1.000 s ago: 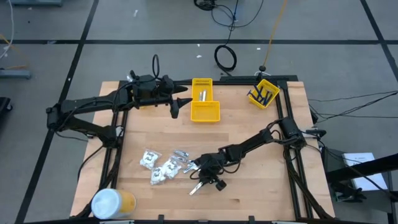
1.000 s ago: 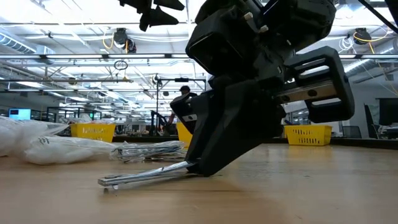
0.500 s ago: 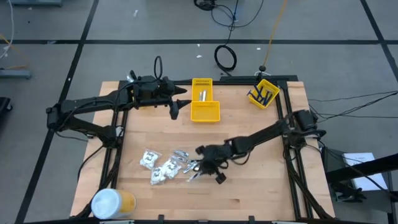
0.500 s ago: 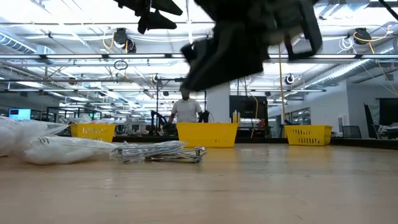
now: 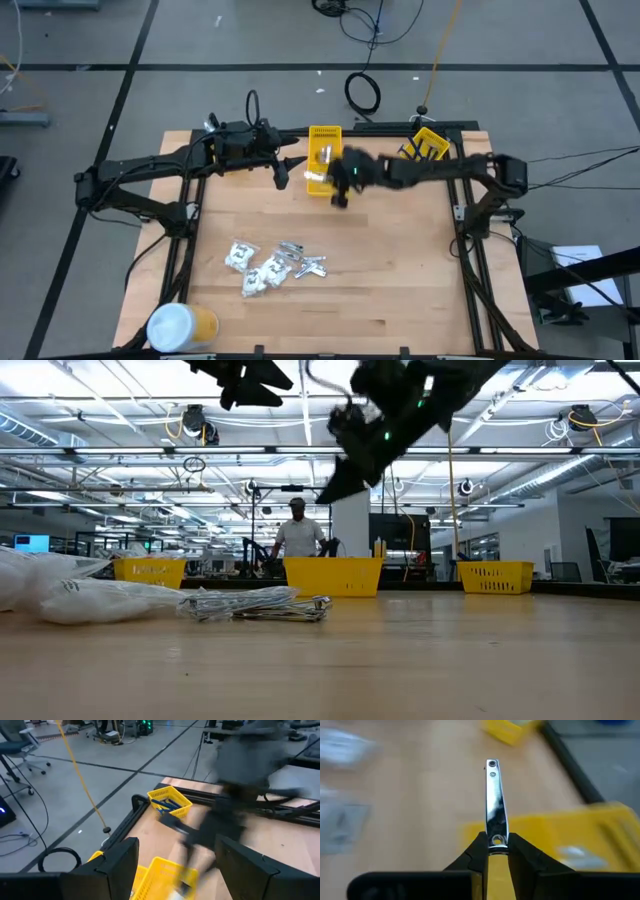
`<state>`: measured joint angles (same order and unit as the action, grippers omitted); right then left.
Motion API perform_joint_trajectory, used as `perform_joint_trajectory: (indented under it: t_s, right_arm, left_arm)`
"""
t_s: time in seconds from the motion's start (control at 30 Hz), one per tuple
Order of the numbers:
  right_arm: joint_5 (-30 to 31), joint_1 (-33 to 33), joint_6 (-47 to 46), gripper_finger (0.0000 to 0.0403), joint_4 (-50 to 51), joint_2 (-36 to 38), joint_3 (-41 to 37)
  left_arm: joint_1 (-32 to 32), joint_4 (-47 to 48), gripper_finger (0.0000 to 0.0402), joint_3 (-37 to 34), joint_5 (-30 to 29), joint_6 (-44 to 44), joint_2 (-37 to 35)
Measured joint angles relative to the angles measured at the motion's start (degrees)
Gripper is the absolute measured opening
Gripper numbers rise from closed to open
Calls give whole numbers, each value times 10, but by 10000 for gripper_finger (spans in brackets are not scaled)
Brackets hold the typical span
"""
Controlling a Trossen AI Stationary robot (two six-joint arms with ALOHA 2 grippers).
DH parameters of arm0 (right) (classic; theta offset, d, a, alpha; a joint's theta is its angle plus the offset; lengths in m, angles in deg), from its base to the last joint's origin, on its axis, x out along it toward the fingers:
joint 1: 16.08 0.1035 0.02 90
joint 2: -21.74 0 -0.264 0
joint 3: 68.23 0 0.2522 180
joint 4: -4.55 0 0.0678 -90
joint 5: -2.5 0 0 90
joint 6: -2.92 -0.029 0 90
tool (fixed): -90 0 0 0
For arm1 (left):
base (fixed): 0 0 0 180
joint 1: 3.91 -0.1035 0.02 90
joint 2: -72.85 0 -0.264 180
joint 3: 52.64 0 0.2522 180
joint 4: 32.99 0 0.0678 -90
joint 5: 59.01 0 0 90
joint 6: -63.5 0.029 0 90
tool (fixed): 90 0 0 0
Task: Pick & Place Travel size toiletries
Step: Put the nail cutter into the top middle yellow bin
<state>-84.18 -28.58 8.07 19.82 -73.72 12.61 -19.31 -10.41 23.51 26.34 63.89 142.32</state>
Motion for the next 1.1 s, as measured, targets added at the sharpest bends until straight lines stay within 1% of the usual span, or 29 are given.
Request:
perform_joint_trajectory:
  t_s: [0.13, 0.2, 0.27, 0.3, 0.37, 0.43, 0.53, 0.63, 0.77, 0.87, 0.93, 1.0, 1.1]
  right_arm:
    - [-1, -83, -2, 38, -16, -10, -1]
    - [-6, -122, -6, 38, -11, -13, -1]
    - [-6, -151, -6, 38, -31, -28, 0]
    - [-13, -163, -6, 38, -36, -36, 0]
    - [-53, -185, -9, 38, -34, -45, -1]
    - [-88, -196, -11, 42, -60, -63, 0]
    - [-91, -198, -10, 81, -71, -85, -1]
    - [-67, -194, 10, 132, -100, -96, -1]
    - [-35, -189, 14, 192, -112, -95, -1]
    - [-35, -186, -5, 229, -111, -86, -1]
    - [-38, -182, -21, 247, -107, -69, -1]
    - [-69, -174, -24, 259, -103, -48, -1]
    - [-142, -152, -26, 265, -98, -9, -1]
  left_arm:
    - [0, 4, 253, 0, 0, 2, 0]
    - [0, 10, 253, 0, 0, 17, 0]
    - [0, 10, 253, 0, 0, 37, 0]
    - [0, 9, 253, 0, 0, 46, 0]
    - [0, 5, 253, 0, -1, 59, 0]
    - [0, 4, 253, 0, -1, 65, 0]
    - [0, 4, 253, 0, -1, 71, 0]
    - [0, 7, 253, 0, -1, 71, 0]
    - [0, 13, 253, 0, -1, 73, 0]
    - [0, 19, 253, 0, -1, 76, 0]
    - [0, 49, 253, 0, 0, 97, 0]
    - [7, 114, 253, 0, 1, 126, 5]
    - [21, 220, 253, 0, 6, 141, 33]
